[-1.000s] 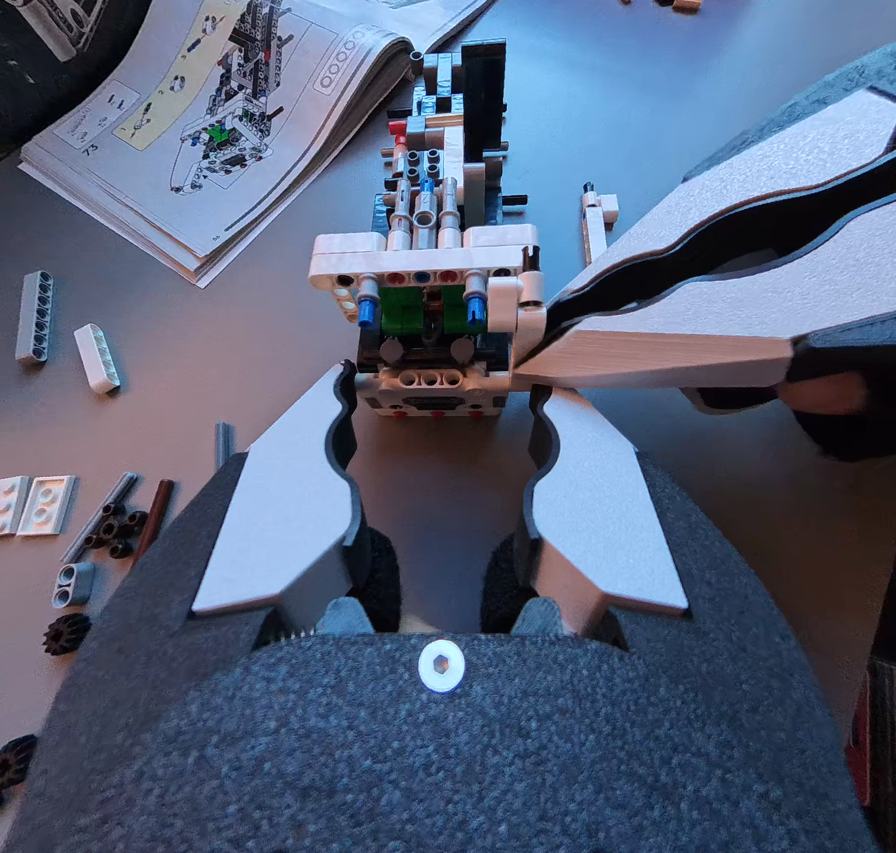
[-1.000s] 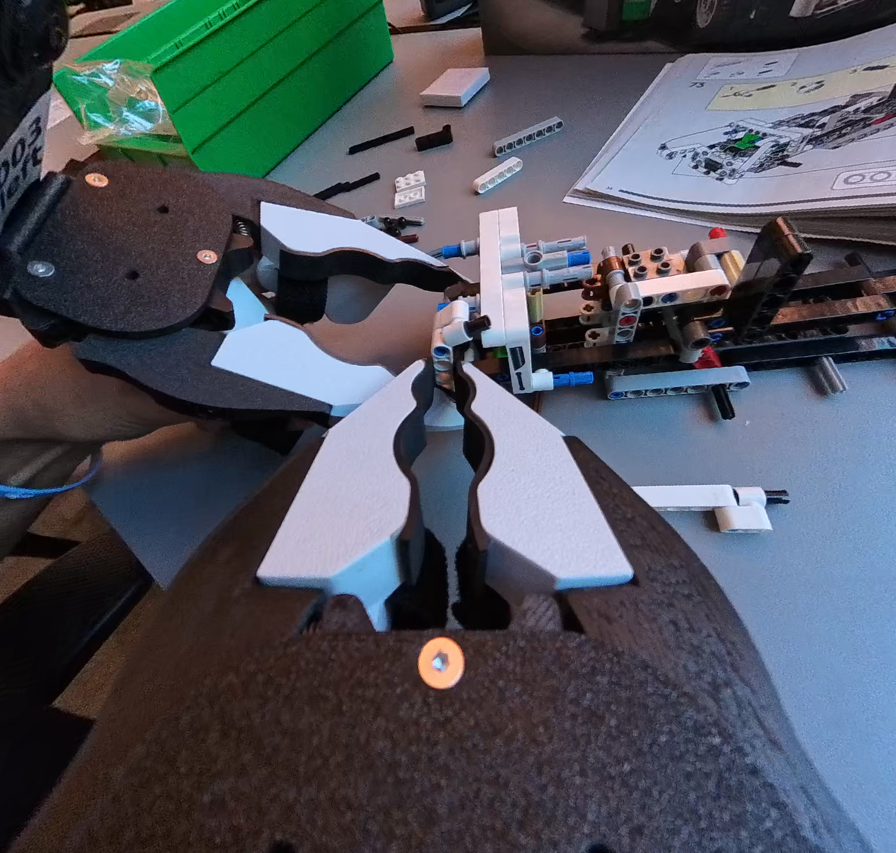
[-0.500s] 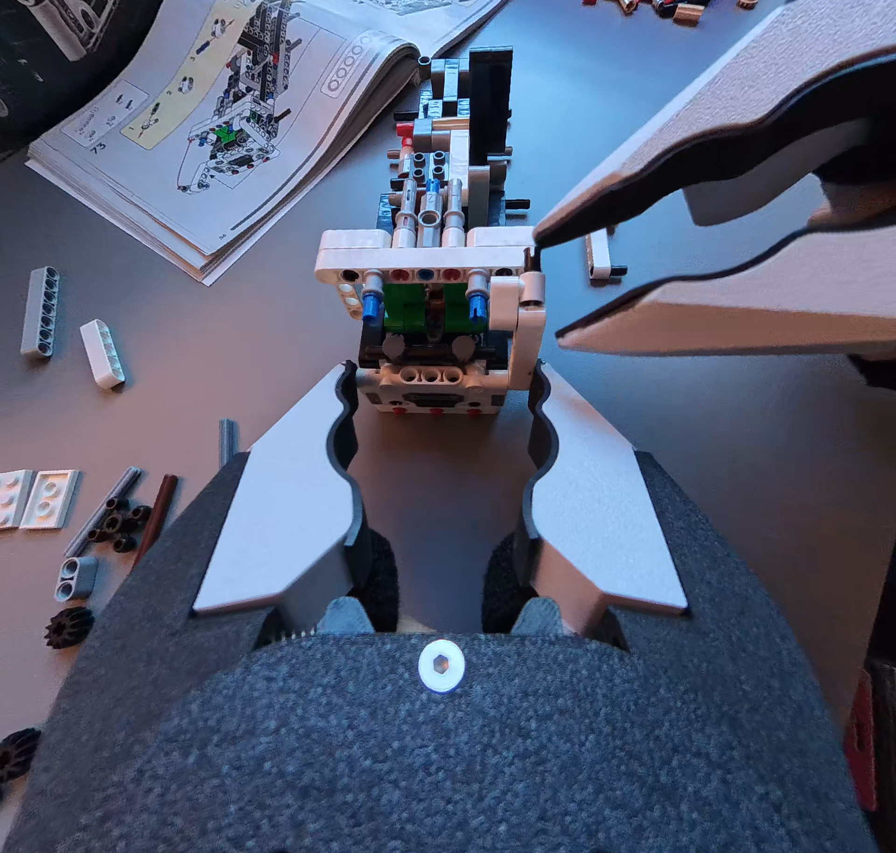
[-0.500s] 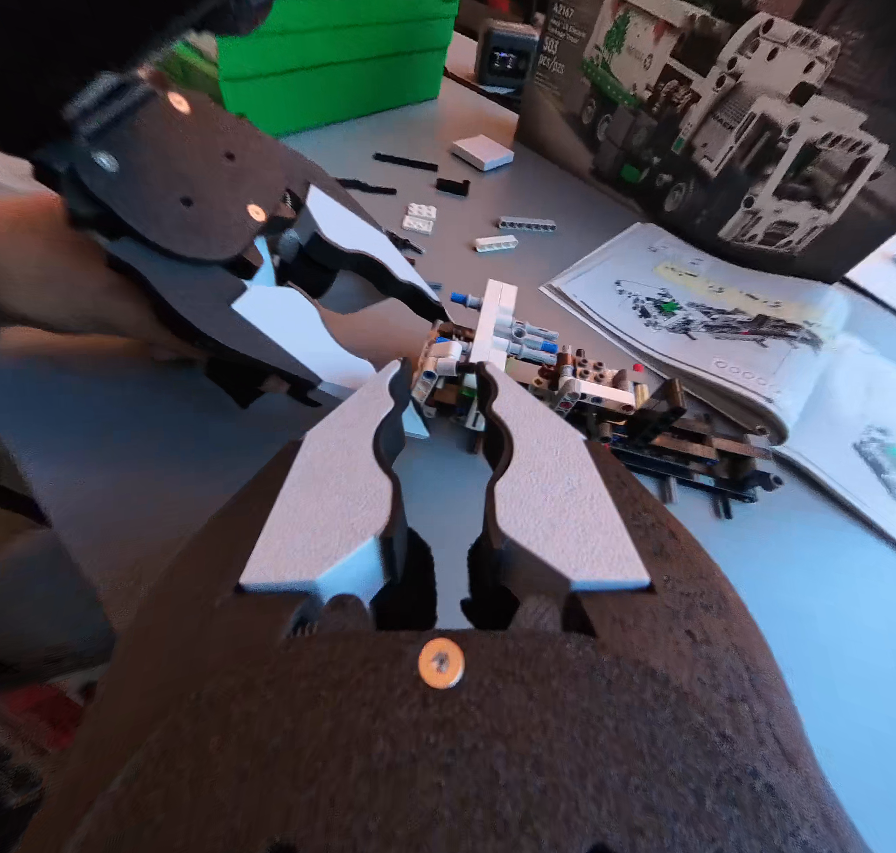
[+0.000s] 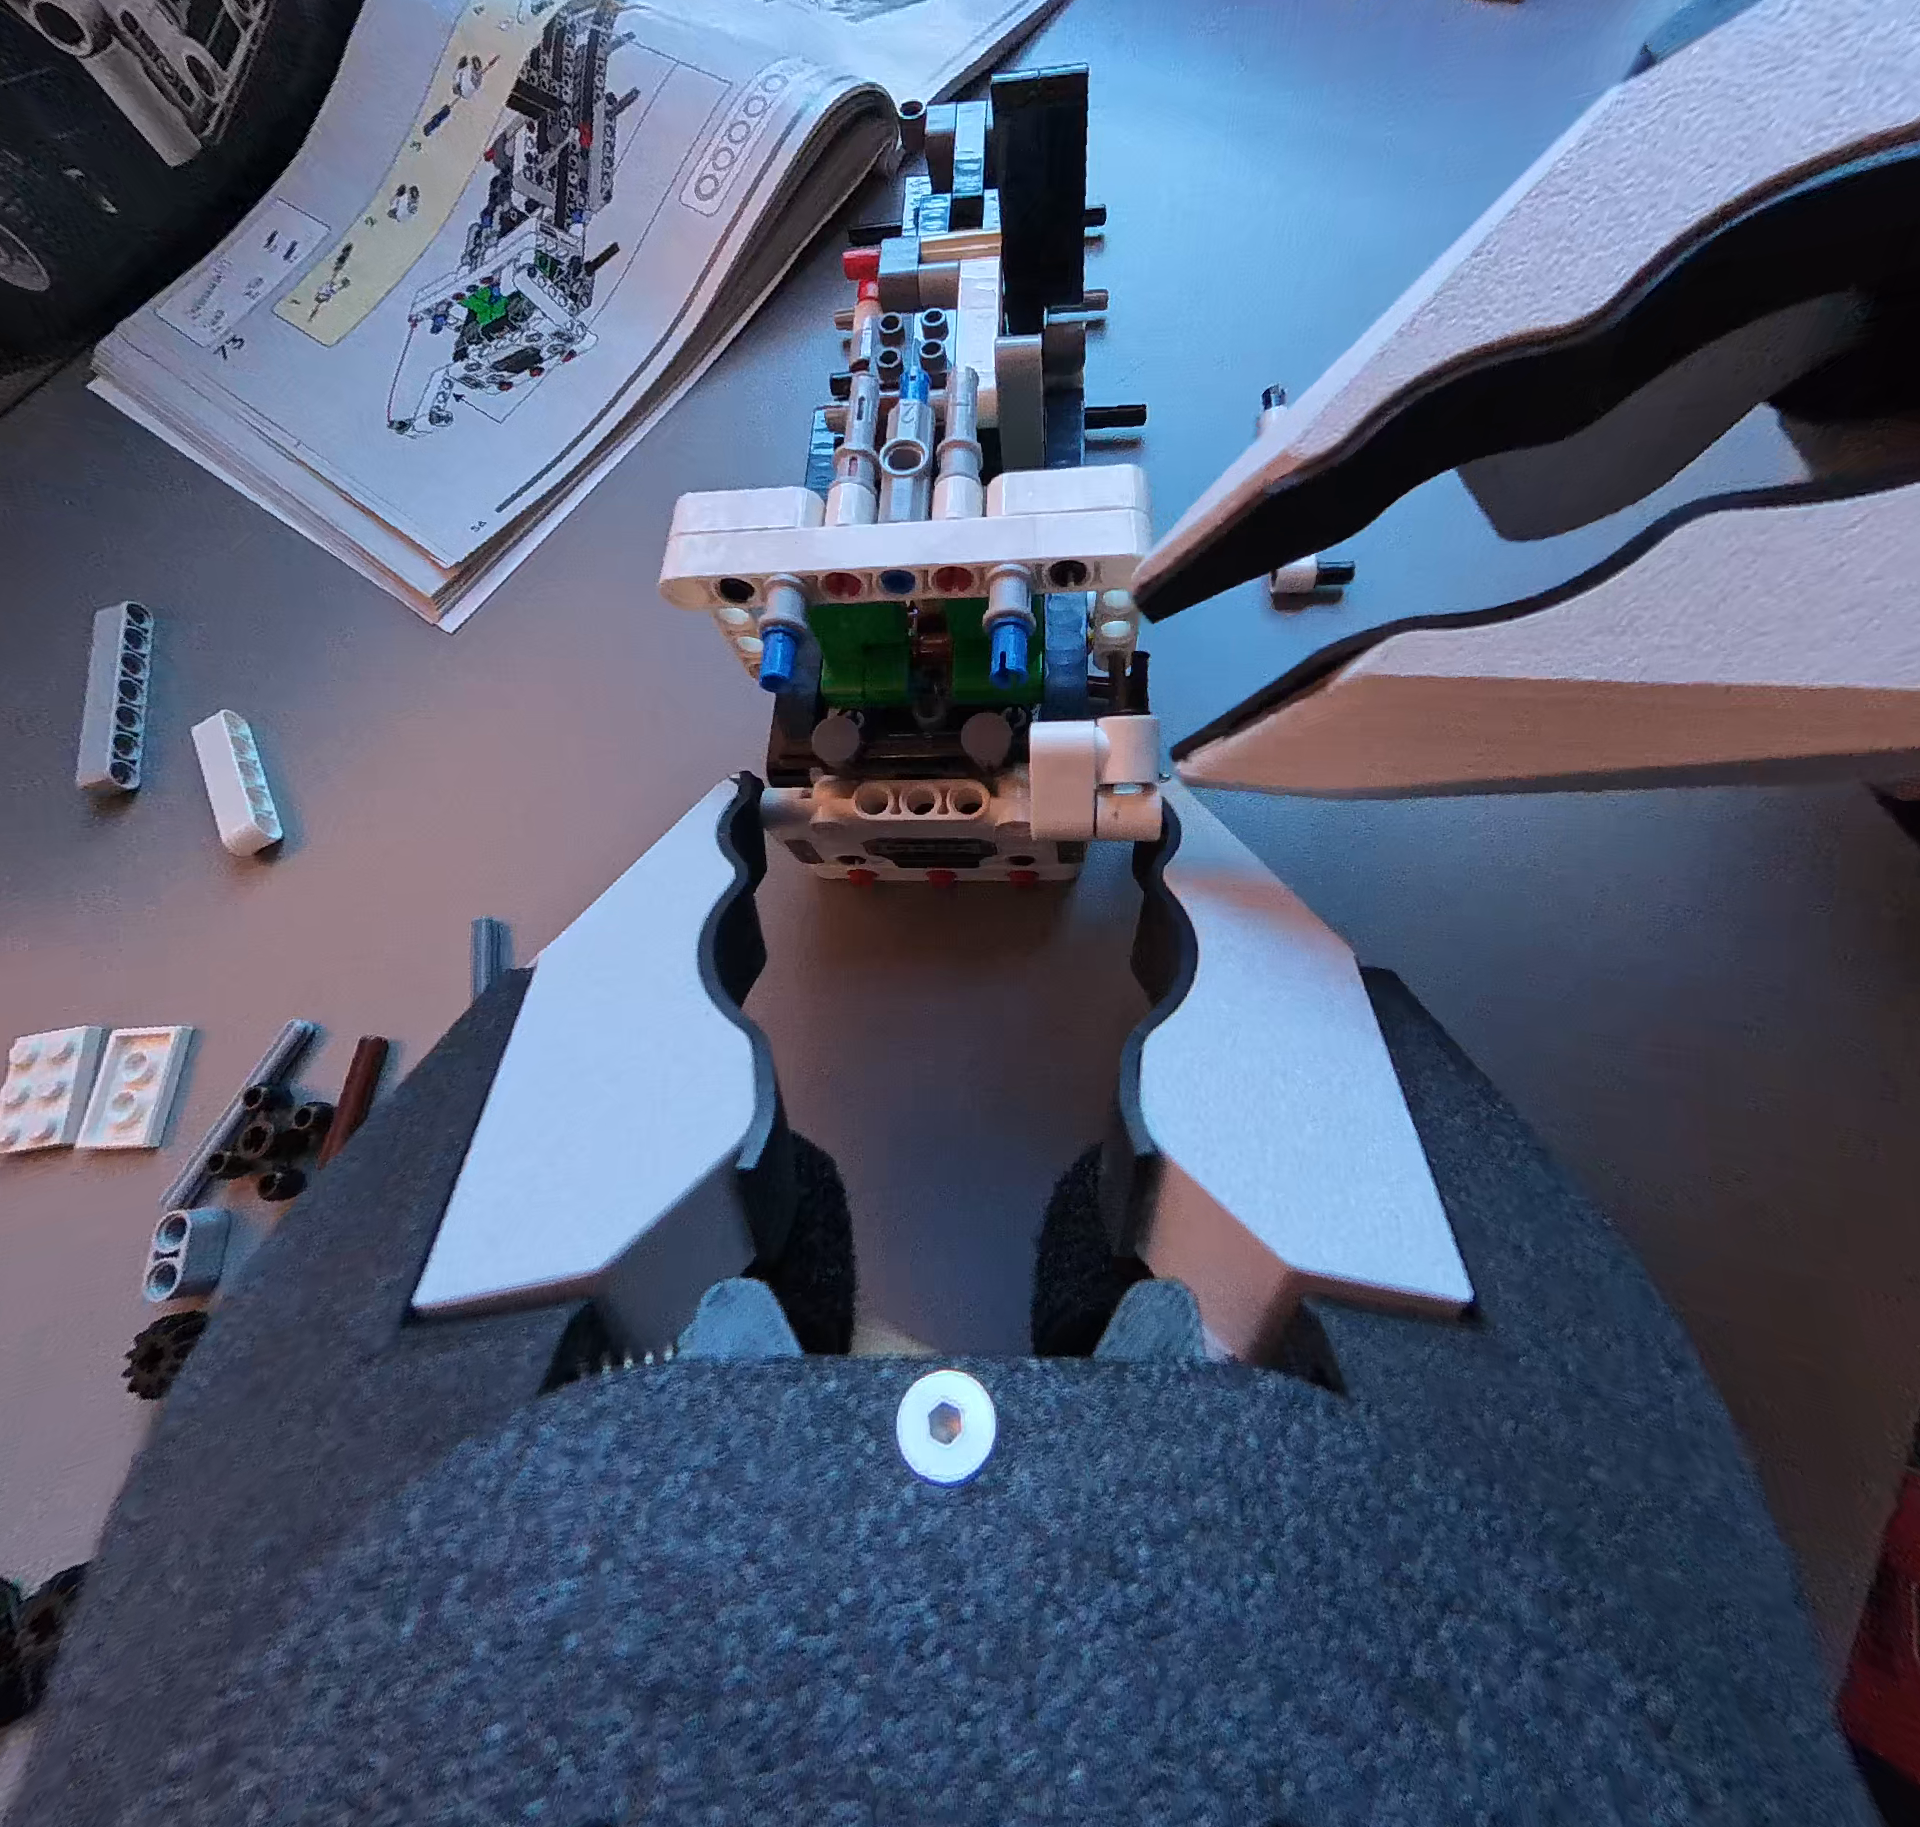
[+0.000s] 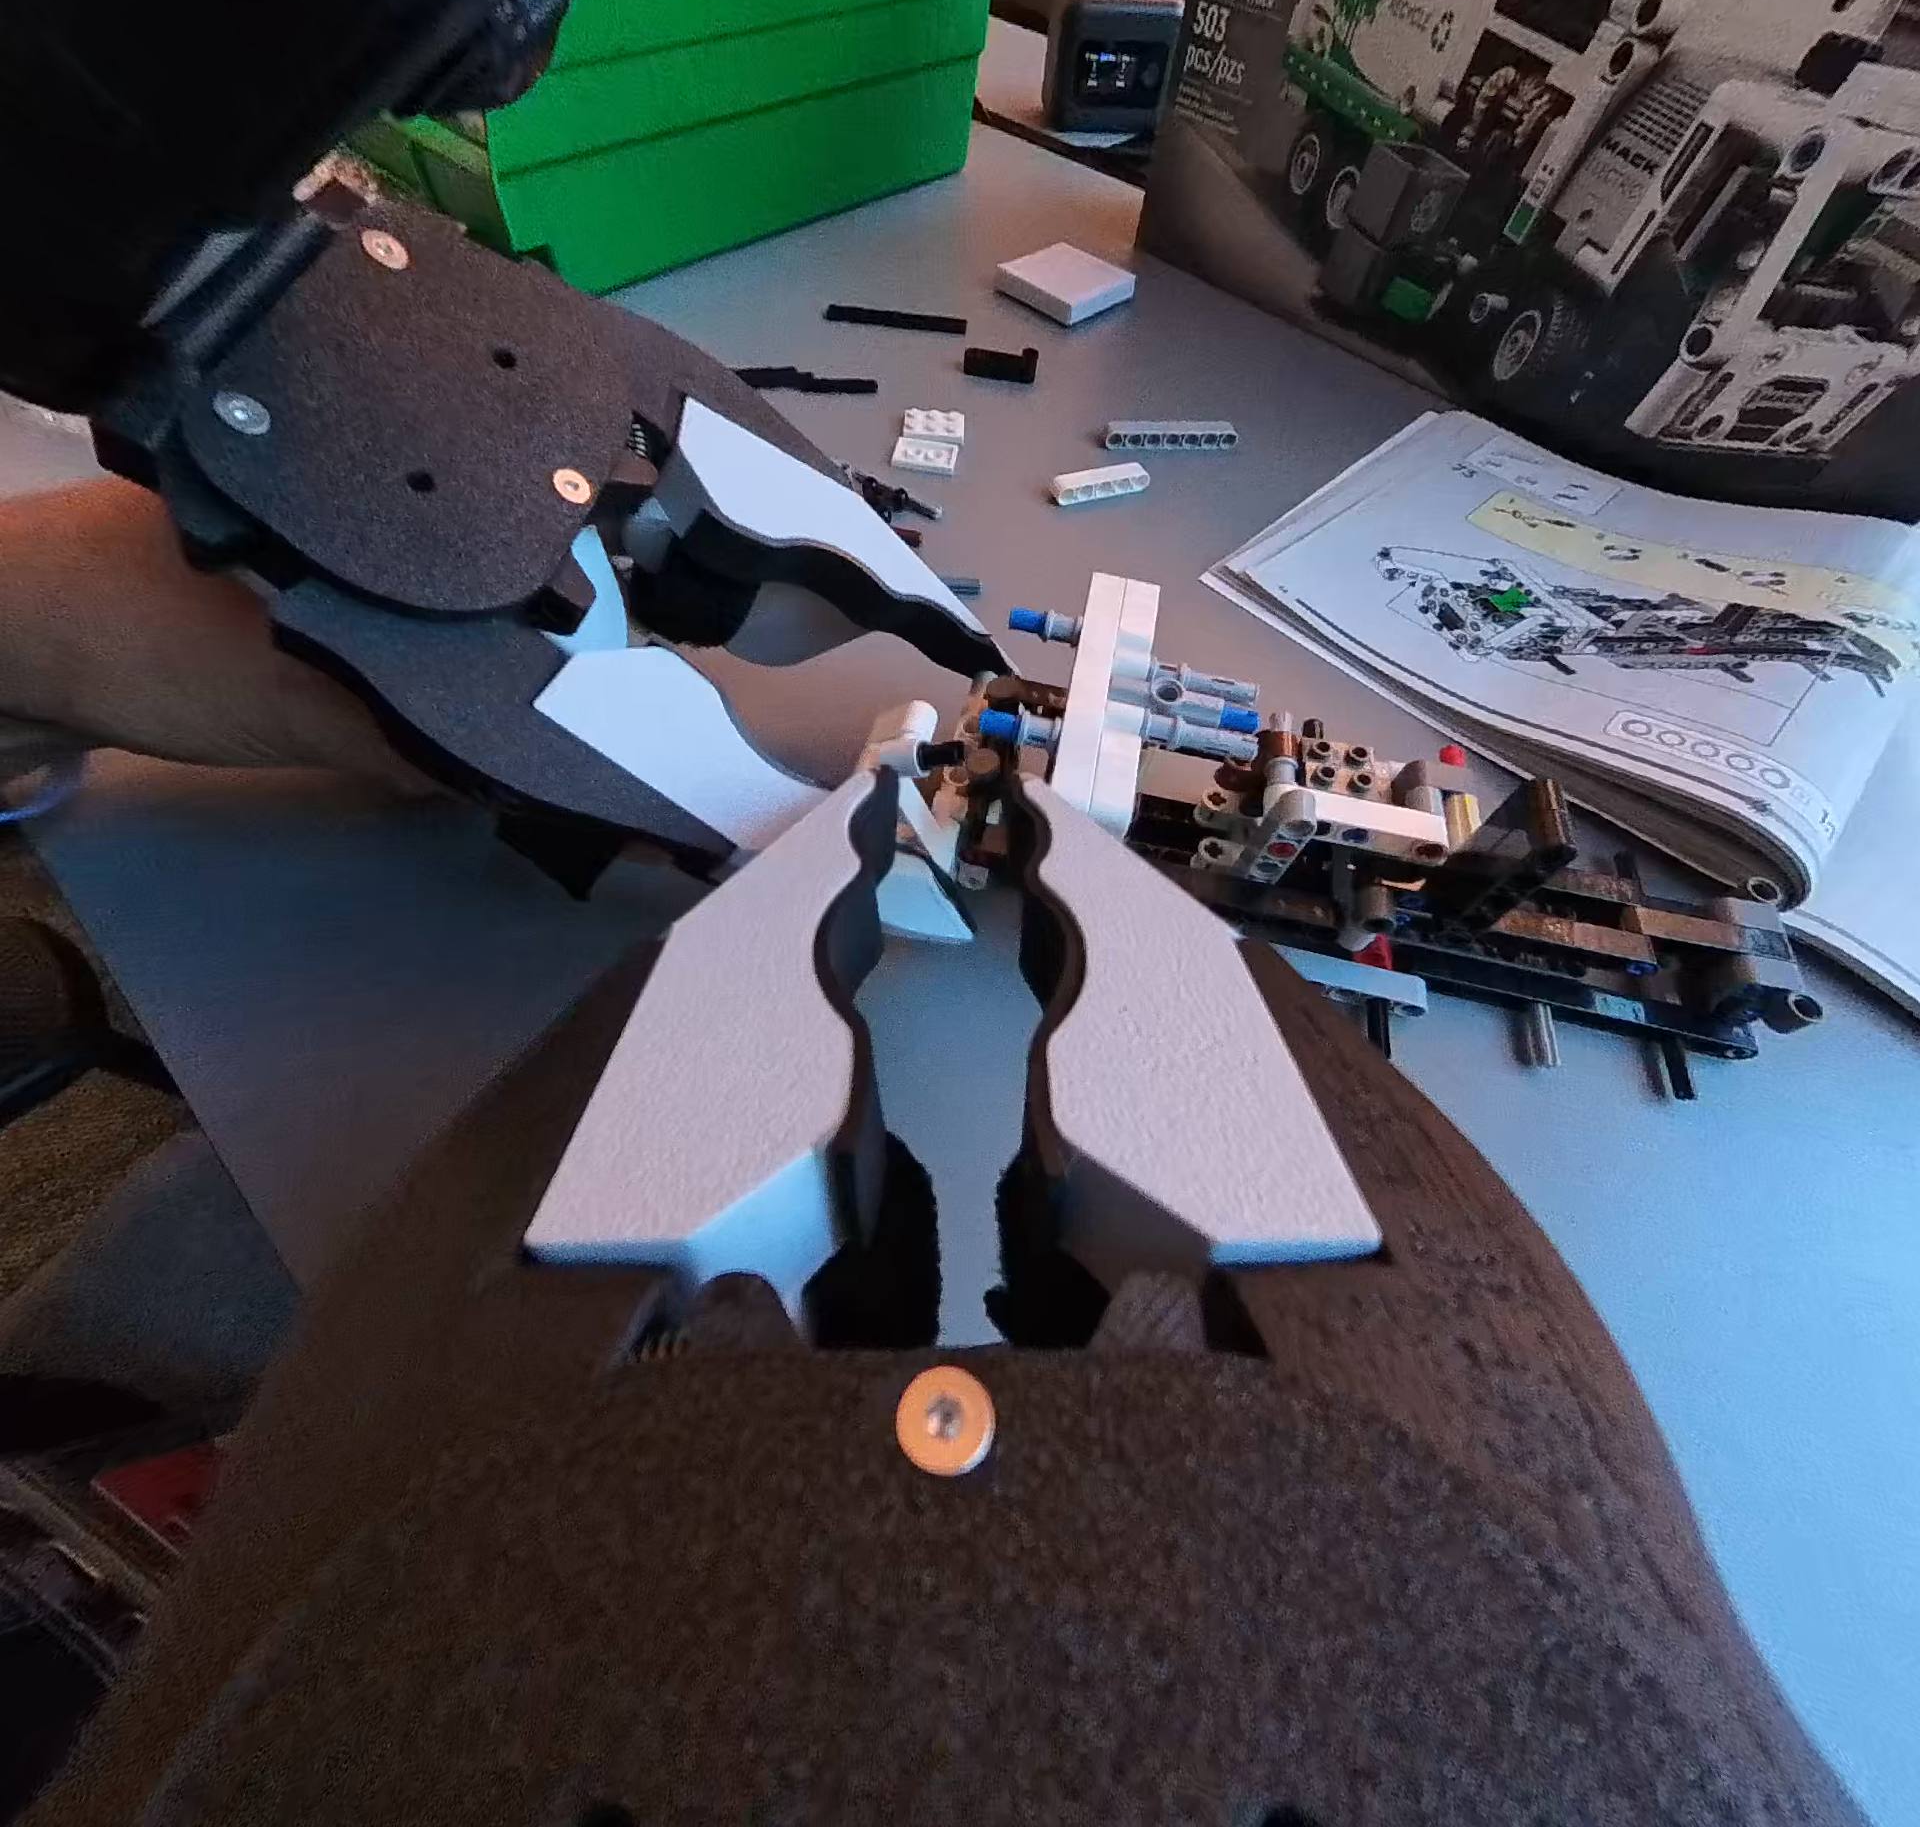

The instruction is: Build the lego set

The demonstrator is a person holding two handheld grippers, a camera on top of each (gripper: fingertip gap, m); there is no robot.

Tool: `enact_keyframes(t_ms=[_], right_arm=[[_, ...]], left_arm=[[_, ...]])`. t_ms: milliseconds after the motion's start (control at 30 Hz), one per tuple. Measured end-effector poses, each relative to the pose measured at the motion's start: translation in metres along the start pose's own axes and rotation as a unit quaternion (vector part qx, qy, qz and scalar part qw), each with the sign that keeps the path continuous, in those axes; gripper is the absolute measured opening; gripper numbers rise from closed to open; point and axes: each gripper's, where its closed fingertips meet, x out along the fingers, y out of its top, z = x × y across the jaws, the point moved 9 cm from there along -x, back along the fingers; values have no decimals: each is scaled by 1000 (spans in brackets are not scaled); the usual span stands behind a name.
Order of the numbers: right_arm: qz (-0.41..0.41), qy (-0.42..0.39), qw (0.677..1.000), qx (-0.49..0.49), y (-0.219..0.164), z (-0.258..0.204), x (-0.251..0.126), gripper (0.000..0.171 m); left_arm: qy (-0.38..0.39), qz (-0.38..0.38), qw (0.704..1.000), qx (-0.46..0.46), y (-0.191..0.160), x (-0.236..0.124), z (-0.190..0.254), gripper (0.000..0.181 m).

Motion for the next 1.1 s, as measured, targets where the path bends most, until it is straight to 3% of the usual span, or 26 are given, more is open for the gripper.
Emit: enact_keyframes(t_ms=[200,300,367,500,600,1100], right_arm=[[31,-13,999,16,7,9,-13,26],[14,-1,999,42,-1,19,-6,40],[22,19,998,59,-3,23,-5,49],[33,29,994,104,1,24,-4,54],[29,47,986,158,-4,22,3,51],[42,61,979,188,-11,28,6,33]], left_arm=[[26,39,999,2,-1,-21,0,73],[18,99,995,27,0,-47,8,54],[6,134,989,69,3,-58,18,52],[2,116,985,128,2,-53,27,54],[-18,114,985,129,0,-46,30,52],[-21,120,986,113,5,-44,26,38]])
